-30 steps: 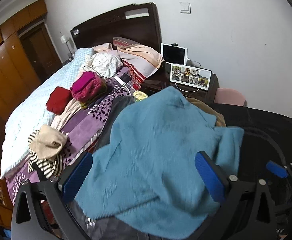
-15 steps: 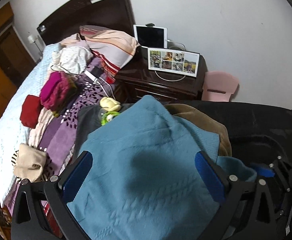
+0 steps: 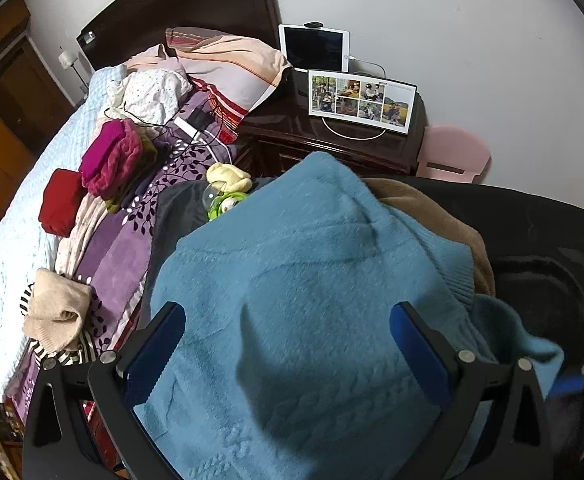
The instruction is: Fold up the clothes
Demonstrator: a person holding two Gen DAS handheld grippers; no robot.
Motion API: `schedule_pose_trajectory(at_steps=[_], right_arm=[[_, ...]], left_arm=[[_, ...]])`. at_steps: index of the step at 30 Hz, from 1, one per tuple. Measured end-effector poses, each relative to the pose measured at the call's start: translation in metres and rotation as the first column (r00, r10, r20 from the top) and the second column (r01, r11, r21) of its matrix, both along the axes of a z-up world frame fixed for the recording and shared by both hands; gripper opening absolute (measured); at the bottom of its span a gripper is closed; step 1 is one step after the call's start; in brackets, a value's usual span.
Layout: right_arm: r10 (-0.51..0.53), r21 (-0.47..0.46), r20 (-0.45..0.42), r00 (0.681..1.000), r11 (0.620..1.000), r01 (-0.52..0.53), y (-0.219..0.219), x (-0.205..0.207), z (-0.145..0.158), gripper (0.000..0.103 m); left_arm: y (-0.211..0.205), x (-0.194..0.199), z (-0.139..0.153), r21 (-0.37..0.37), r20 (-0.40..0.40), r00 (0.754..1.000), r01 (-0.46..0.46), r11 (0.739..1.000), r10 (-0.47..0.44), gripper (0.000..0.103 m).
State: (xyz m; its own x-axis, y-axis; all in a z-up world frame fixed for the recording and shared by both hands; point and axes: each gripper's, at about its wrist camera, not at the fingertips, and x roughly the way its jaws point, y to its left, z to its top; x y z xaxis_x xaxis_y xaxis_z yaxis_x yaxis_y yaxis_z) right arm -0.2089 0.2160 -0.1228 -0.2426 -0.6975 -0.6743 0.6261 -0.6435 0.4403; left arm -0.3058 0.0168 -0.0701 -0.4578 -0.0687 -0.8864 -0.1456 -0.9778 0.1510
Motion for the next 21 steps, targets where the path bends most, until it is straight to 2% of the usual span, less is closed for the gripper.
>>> schedule_pose_trajectory(at_steps=[3,8,12,15,17,18,21], right_arm=[[-0.057,0.031,-0.074,0.996,0.998,0.06,0.004,-0.01,0.012,0.089],[0.002,0.073,-0.084,0.996,0.997,0.004,-0.014,-0.019,0.006,0.089],[0.069,0.13,-0.004,0.998,0.989,-0.068,-0.025,-0.036,-0.021,0.089],[0.133,0.044,0.141,0.981,0.989,-0.141,-0.023,-0.04,-0.04,0.089],[0.18,0.023,0.152,0.972,0.982,-0.185,-0.021,-0.029,-0.041,0.087],[0.2,0.011,0.159,0.967,0.979,-0.204,-0.02,-0.024,-0.041,0.083],[0.202,-0.045,0.188,0.961,0.979,-0.197,-0.012,-0.009,-0.045,0.079]], left_arm=[[0.0,0.007,0.002,-0.002,-0.008,1.0,0.005,1.0,-0.005,0.103],[-0.002,0.011,0.004,0.001,-0.009,1.0,0.003,1.0,-0.003,0.103],[-0.006,0.012,0.001,0.004,-0.003,1.0,-0.01,1.0,0.01,0.103],[-0.009,0.012,0.0,-0.005,-0.001,1.0,-0.012,1.0,0.012,0.102],[-0.011,0.01,0.0,-0.01,-0.002,1.0,-0.015,1.0,0.015,0.103],[-0.011,0.009,0.001,-0.008,-0.003,1.0,-0.017,1.0,0.017,0.103],[-0.01,0.001,0.003,0.006,-0.004,1.0,-0.024,1.0,0.024,0.103]])
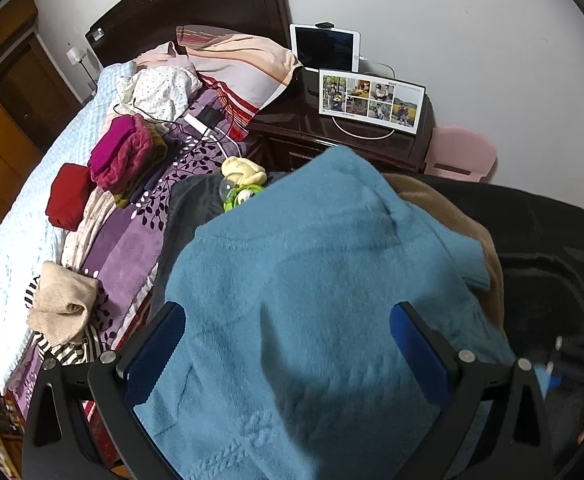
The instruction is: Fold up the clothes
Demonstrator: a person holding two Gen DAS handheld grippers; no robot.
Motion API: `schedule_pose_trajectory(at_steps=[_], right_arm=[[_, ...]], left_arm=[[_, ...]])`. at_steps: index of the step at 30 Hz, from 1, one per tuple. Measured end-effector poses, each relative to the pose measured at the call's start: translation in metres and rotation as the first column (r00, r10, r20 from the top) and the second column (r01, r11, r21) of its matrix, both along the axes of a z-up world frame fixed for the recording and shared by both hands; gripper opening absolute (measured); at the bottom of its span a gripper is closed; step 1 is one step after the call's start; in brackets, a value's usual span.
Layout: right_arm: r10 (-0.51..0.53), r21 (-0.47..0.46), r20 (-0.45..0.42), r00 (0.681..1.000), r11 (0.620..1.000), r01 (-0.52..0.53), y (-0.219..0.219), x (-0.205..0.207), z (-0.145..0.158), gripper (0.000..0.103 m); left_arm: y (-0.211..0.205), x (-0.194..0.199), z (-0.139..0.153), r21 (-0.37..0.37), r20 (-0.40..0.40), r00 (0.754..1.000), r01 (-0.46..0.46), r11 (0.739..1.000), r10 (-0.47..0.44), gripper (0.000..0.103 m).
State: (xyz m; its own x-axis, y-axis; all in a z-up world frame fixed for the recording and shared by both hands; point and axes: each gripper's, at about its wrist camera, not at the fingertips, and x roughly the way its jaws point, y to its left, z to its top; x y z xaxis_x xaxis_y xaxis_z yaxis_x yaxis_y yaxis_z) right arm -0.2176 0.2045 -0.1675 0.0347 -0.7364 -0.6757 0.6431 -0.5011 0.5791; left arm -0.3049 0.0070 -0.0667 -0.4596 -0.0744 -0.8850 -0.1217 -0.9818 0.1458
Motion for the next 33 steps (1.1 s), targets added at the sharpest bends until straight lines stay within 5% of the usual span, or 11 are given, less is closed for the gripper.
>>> schedule_pose_trajectory(at_steps=[8,14,21,25,27,29,33], right_arm=[[0.047,-0.097,0.018,0.999,0.994,-0.045,0.002,0.048,0.009,0.076],[-0.051,-0.077,-0.012,0.999,0.996,0.05,0.004,0.029,0.007,0.073],[-0.109,0.025,-0.025,0.994,0.994,0.109,-0.01,0.017,-0.01,0.031],[-0.161,0.146,-0.178,0.971,0.971,0.188,-0.011,0.043,0.008,0.02],[-0.163,0.255,-0.36,0.919,0.93,0.265,-0.015,0.066,0.024,0.017],[-0.13,0.337,-0.551,0.824,0.869,0.362,-0.021,0.093,0.041,0.016],[-0.164,0.29,-0.763,0.625,0.778,0.558,-0.006,0.13,0.073,0.014]], left_arm=[[0.018,-0.004,-0.005,-0.006,0.009,1.0,0.03,1.0,-0.029,0.103],[0.02,0.005,-0.009,0.002,0.022,0.999,0.033,0.999,-0.033,0.103],[-0.001,0.02,-0.003,-0.001,0.011,1.0,-0.007,1.0,0.007,0.103],[-0.026,0.031,0.0,0.01,0.01,0.997,-0.072,0.997,0.072,0.103],[-0.035,0.037,0.002,0.022,0.011,0.995,-0.097,0.995,0.097,0.103],[-0.042,0.045,0.006,0.034,0.008,0.993,-0.117,0.993,0.117,0.103],[-0.046,0.066,0.017,0.041,-0.015,0.991,-0.136,0.99,0.136,0.103]])
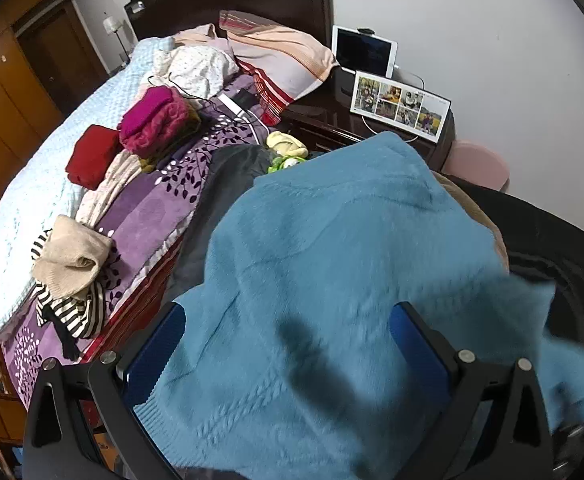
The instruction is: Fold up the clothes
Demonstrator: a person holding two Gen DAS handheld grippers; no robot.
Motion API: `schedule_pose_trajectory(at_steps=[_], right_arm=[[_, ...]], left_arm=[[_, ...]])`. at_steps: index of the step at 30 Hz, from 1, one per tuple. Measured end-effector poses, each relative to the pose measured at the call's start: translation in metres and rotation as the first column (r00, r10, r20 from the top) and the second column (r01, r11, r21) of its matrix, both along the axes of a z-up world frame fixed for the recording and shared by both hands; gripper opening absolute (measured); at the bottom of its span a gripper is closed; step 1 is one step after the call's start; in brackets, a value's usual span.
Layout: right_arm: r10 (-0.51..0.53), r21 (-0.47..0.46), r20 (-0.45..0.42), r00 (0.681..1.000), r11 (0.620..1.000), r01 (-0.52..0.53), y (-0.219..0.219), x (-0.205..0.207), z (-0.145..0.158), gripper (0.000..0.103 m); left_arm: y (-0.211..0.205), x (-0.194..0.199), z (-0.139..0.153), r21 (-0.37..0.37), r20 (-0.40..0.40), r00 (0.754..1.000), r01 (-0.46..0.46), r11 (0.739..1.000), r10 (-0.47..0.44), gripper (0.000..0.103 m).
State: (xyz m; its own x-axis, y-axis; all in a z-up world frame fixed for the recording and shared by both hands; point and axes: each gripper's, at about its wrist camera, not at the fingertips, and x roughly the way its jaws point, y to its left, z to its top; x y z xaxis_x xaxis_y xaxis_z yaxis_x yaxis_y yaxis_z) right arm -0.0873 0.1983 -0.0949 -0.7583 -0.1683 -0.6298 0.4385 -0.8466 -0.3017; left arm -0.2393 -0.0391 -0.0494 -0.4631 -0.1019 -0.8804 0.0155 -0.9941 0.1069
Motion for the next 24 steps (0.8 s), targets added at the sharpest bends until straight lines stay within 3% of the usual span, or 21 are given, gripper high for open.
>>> schedule_pose_trajectory(at_steps=[4,7,10,11,13,14,15,17,20,22,24], right_arm=[[-0.138,-0.012,-0.201,0.97,0.99,0.139,0.024,0.019,0.038,0.014],[-0.214,-0.027,-0.329,0.92,0.976,0.217,0.03,0.047,0.066,0.014],[-0.277,-0.039,-0.447,0.851,0.956,0.29,0.049,0.091,0.108,0.013],[-0.295,-0.036,-0.49,0.82,0.947,0.319,0.055,0.113,0.122,0.0],[-0.329,-0.018,-0.598,0.731,0.917,0.399,0.066,0.142,0.137,0.0],[-0.357,-0.031,-0.606,0.711,0.903,0.428,0.078,0.151,0.148,0.0],[-0.379,-0.056,-0.569,0.73,0.903,0.426,0.091,0.153,0.157,0.0],[-0.393,-0.148,-0.454,0.8,0.918,0.367,0.125,0.162,0.165,0.0],[-0.361,-0.282,-0.233,0.903,0.914,0.293,0.163,0.161,0.145,0.0],[-0.341,-0.35,-0.083,0.936,0.89,0.292,0.182,0.153,0.115,0.001],[-0.302,-0.414,0.074,0.951,0.858,0.304,0.198,0.14,0.08,0.001]], left_arm=[[0.001,0.023,0.015,0.014,-0.029,1.0,-0.006,1.0,0.007,0.103],[0.005,0.043,0.029,0.024,-0.057,0.998,-0.009,1.0,0.011,0.103],[0.011,0.064,0.046,0.036,-0.092,0.996,-0.006,0.999,0.009,0.103],[0.014,0.07,0.051,0.041,-0.102,0.995,-0.003,0.999,0.007,0.103],[0.021,0.082,0.058,0.05,-0.118,0.993,0.005,0.999,0.001,0.103],[0.026,0.088,0.061,0.054,-0.124,0.992,0.011,0.998,-0.004,0.103],[0.03,0.093,0.063,0.058,-0.128,0.992,0.016,0.998,-0.009,0.103],[0.041,0.102,0.067,0.06,-0.136,0.991,0.026,0.998,-0.018,0.103],[0.061,0.117,0.067,0.068,-0.141,0.989,0.049,0.996,-0.039,0.103],[0.075,0.127,0.065,0.062,-0.137,0.989,0.067,0.996,-0.058,0.103],[0.085,0.136,0.062,0.044,-0.131,0.988,0.085,0.995,-0.078,0.103]])
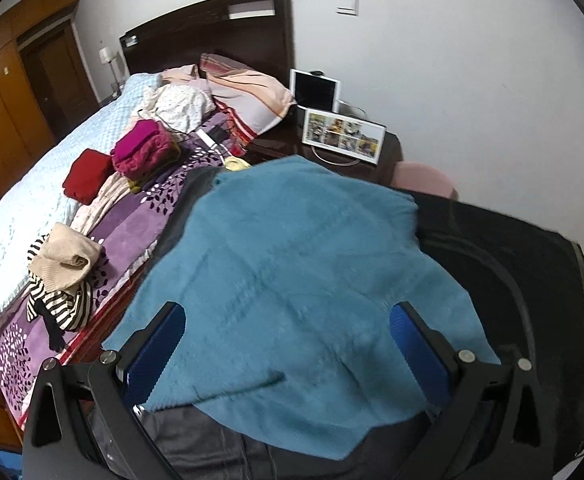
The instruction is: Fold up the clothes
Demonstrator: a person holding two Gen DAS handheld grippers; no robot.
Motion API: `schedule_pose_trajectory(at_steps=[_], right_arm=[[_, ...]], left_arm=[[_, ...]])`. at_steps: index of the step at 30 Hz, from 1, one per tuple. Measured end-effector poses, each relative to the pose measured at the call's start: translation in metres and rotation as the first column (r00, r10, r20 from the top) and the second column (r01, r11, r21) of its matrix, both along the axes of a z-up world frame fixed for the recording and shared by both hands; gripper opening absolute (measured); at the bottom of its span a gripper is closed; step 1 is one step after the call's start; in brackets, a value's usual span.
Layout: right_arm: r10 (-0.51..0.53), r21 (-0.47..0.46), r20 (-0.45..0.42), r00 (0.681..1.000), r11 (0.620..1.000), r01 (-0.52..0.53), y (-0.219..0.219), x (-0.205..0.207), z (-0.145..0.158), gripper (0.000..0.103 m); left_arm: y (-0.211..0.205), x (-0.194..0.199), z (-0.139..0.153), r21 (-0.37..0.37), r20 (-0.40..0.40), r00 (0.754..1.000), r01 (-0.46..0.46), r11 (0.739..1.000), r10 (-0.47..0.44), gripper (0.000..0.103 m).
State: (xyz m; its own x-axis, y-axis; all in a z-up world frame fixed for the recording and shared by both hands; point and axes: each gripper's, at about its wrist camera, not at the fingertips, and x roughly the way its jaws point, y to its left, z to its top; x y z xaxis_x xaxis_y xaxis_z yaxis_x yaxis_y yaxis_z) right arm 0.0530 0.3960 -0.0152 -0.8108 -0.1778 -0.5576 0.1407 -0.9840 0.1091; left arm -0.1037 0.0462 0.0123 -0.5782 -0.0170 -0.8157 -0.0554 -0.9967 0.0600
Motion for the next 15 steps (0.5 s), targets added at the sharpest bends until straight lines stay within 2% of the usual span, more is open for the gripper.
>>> schedule_pose_trajectory(at_steps=[4,7,8,10,11,12,15], right_arm=[[0.039,-0.222,0.202,0.979,0.975,0.007,0.028,-0.042,-0.076,0.001],[0.04,-0.328,0.309,0.95,0.942,0.067,0.038,-0.067,-0.12,0.002],[0.035,-0.349,0.333,0.942,0.933,0.089,0.038,-0.076,-0.131,0.005],[0.028,-0.388,0.378,0.925,0.912,0.131,0.039,-0.094,-0.153,0.025],[0.027,-0.404,0.398,0.917,0.902,0.149,0.04,-0.102,-0.164,0.06],[0.023,-0.418,0.411,0.911,0.893,0.166,0.039,-0.113,-0.173,0.083],[0.052,-0.468,0.421,0.905,0.868,0.168,0.036,-0.133,-0.182,0.084]], left_arm=[[0.008,0.01,-0.005,-0.031,0.011,1.0,0.014,0.999,-0.014,0.103],[-0.001,0.007,-0.008,-0.051,0.021,1.0,-0.003,0.999,0.004,0.103],[-0.006,0.004,-0.01,-0.056,0.024,1.0,-0.013,0.998,0.015,0.103],[-0.02,-0.007,-0.014,-0.052,0.035,0.998,-0.044,0.998,0.046,0.103],[-0.027,-0.013,-0.017,-0.047,0.043,0.997,-0.059,0.997,0.061,0.103],[-0.032,-0.02,-0.02,-0.04,0.052,0.996,-0.073,0.997,0.075,0.103],[-0.046,-0.039,-0.031,-0.028,0.079,0.992,-0.098,0.995,0.1,0.103]])
